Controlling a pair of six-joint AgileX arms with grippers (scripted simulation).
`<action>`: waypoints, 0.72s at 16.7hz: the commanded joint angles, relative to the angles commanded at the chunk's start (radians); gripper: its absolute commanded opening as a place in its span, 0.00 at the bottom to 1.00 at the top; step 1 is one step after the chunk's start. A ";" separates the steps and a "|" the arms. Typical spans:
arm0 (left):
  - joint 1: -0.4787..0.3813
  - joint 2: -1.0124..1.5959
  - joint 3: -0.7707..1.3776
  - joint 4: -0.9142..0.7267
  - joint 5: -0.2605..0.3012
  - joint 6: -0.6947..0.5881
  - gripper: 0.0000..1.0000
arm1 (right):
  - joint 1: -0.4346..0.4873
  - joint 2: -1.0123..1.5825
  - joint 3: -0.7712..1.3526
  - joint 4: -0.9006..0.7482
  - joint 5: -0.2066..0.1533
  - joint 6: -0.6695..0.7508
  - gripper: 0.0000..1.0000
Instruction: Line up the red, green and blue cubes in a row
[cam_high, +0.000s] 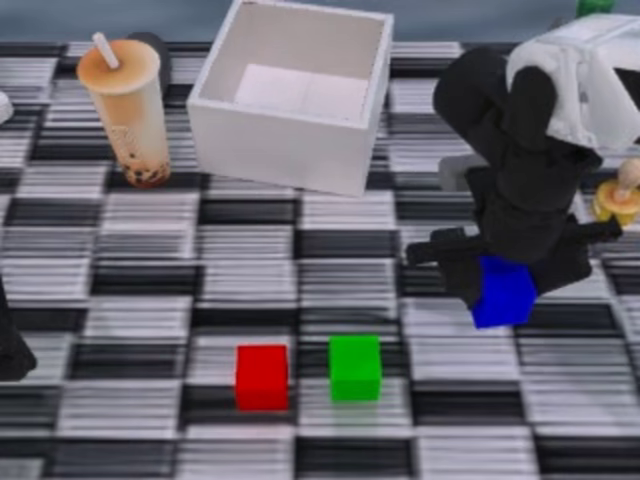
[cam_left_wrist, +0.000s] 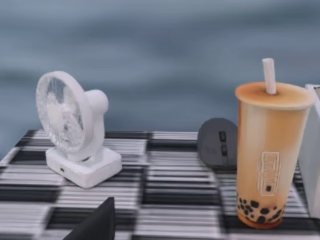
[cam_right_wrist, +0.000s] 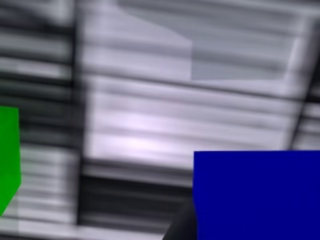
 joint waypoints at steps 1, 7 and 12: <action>0.000 0.000 0.000 0.000 0.000 0.000 1.00 | 0.034 -0.011 -0.008 -0.002 0.000 0.068 0.00; 0.000 0.000 0.000 0.000 0.000 0.000 1.00 | 0.158 -0.063 -0.041 0.000 0.004 0.286 0.00; 0.000 0.000 0.000 0.000 0.000 0.000 1.00 | 0.155 -0.058 -0.040 0.004 0.002 0.287 0.00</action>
